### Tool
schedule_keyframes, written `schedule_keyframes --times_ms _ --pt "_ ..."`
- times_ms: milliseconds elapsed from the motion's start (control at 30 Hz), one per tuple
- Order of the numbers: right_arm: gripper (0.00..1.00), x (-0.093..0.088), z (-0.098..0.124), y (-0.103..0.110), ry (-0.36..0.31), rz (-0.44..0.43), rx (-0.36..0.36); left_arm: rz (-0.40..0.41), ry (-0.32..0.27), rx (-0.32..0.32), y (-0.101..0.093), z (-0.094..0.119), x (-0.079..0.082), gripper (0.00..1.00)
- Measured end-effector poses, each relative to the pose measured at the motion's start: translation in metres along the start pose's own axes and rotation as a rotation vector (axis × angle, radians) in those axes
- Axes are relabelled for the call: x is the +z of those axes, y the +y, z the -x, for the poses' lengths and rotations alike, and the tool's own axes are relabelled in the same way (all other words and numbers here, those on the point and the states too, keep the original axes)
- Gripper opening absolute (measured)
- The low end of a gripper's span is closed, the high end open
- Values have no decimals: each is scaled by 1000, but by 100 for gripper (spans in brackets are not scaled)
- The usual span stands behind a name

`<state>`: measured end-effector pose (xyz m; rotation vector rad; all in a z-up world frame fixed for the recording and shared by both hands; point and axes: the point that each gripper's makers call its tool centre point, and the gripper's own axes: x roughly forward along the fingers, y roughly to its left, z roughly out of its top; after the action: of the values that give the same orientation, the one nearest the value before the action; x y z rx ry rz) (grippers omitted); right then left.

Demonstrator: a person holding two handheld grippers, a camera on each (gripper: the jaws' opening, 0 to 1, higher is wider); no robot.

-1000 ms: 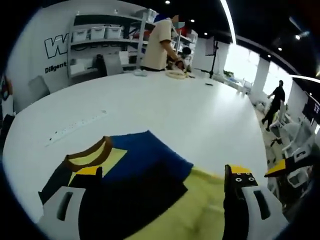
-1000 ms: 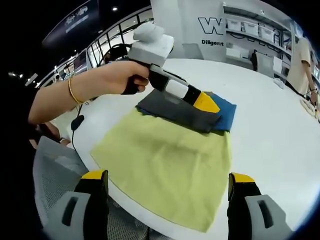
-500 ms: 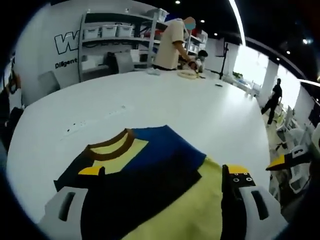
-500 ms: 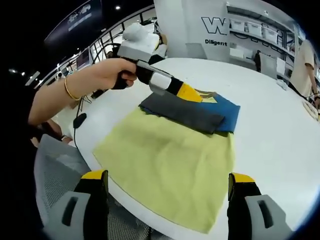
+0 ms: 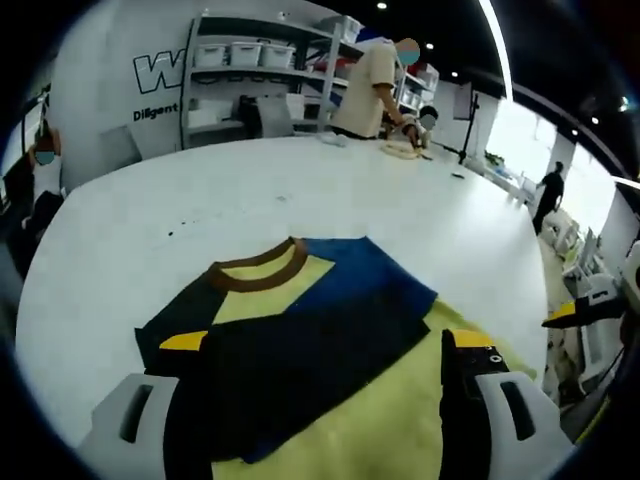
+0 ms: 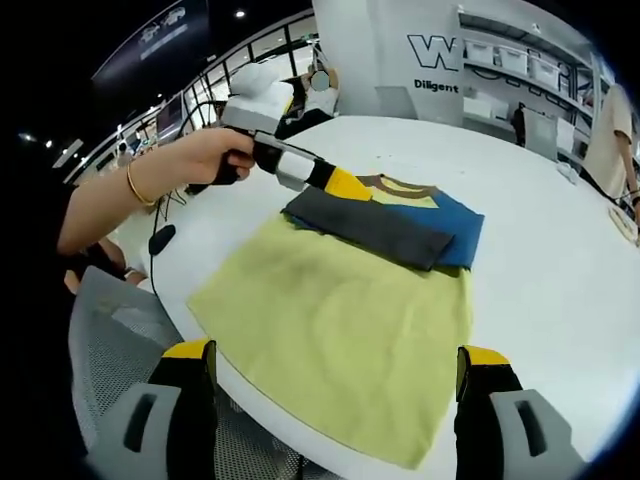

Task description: Fold the garment on the visible template until the final outline fits inside the template.

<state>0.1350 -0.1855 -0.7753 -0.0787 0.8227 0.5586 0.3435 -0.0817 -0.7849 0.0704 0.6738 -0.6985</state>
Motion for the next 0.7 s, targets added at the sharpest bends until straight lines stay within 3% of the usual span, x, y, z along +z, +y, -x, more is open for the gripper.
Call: schedule_keyframes --times_ms 700 --pt "99 -1 -7 8 4 13 14 73 55 116 65 33 -48 85"
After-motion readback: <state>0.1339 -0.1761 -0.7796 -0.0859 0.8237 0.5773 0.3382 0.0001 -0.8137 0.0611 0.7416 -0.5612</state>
